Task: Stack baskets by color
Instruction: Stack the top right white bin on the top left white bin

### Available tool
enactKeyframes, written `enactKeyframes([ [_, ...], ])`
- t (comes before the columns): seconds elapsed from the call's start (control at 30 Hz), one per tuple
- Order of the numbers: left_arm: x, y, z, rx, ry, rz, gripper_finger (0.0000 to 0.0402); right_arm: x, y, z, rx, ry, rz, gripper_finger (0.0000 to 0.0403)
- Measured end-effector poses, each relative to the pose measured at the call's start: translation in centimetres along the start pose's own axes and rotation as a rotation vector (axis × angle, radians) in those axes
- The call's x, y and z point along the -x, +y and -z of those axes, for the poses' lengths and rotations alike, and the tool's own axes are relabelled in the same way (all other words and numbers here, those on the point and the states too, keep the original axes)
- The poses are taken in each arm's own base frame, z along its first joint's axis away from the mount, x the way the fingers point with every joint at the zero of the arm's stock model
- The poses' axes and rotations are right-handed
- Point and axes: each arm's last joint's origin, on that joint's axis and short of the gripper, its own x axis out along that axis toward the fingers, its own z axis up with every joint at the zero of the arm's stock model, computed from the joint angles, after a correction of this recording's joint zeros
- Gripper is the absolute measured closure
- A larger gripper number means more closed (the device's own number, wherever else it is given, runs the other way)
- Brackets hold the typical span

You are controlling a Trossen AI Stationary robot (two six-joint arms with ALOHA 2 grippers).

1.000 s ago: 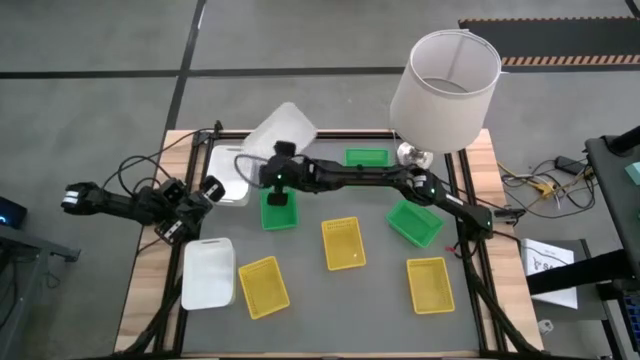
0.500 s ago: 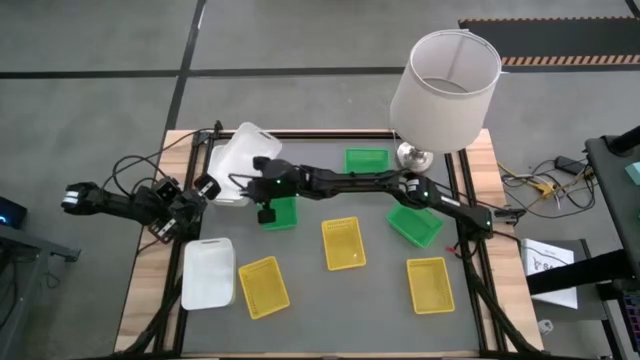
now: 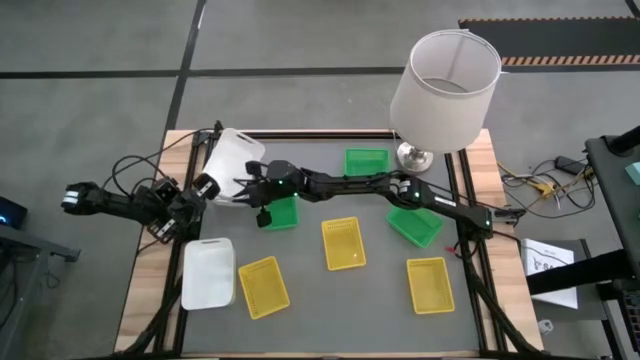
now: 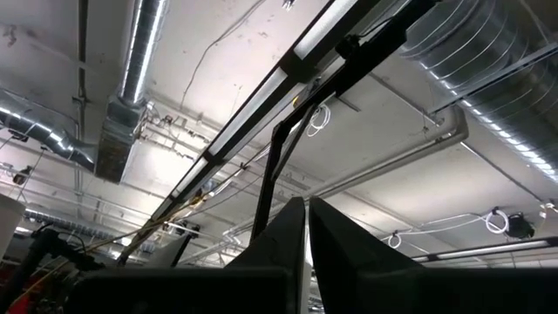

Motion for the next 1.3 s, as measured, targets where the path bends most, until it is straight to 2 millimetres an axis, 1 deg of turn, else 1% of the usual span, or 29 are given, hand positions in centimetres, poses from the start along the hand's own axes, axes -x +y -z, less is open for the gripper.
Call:
enactKeyframes([
  [0.17, 0.0, 0.0, 0.0, 0.006, 0.005, 0.009, 0.0398, -0.2, -0.4, 2.2, -0.052, 0.018, 0.02, 0.0391],
  [0.33, 0.0, 0.0, 0.1, 0.006, 0.008, 0.012, 0.0398, 0.0, -0.9, 2.6, -0.079, 0.023, 0.026, 0.0384],
  [0.43, 0.0, 0.0, 0.0, 0.006, 0.007, 0.012, 0.0398, 0.0, -1.0, 2.6, -0.072, 0.025, 0.026, 0.0363],
  [0.67, 0.0, 0.0, 0.0, 0.006, 0.007, 0.013, 0.0398, 0.0, -0.8, 2.9, -0.042, 0.058, 0.009, 0.0299],
  [0.83, 0.0, 0.0, 0.0, 0.006, 0.007, 0.014, 0.0398, 0.0, -0.8, 3.1, -0.047, 0.082, 0.005, 0.027],
  [0.9, 0.0, 0.0, 0.1, 0.006, 0.008, 0.014, 0.0398, 0.2, -0.8, 2.9, -0.052, 0.097, -0.002, 0.0262],
  [1.0, 0.0, 0.0, 0.1, 0.006, 0.011, 0.013, 0.0398, 0.7, -1.2, 1.7, -0.054, 0.151, 0.005, 0.0256],
  [1.17, 0.1, 0.0, 0.1, -0.001, 0.014, 0.011, 0.0398, 3.1, -2.3, -2.8, -0.057, 0.229, -0.028, 0.026],
  [1.3, 0.0, 0.1, 0.1, -0.002, 0.007, -0.008, 0.0398, 5.5, -2.0, -5.8, -0.078, 0.353, -0.118, 0.0271],
])
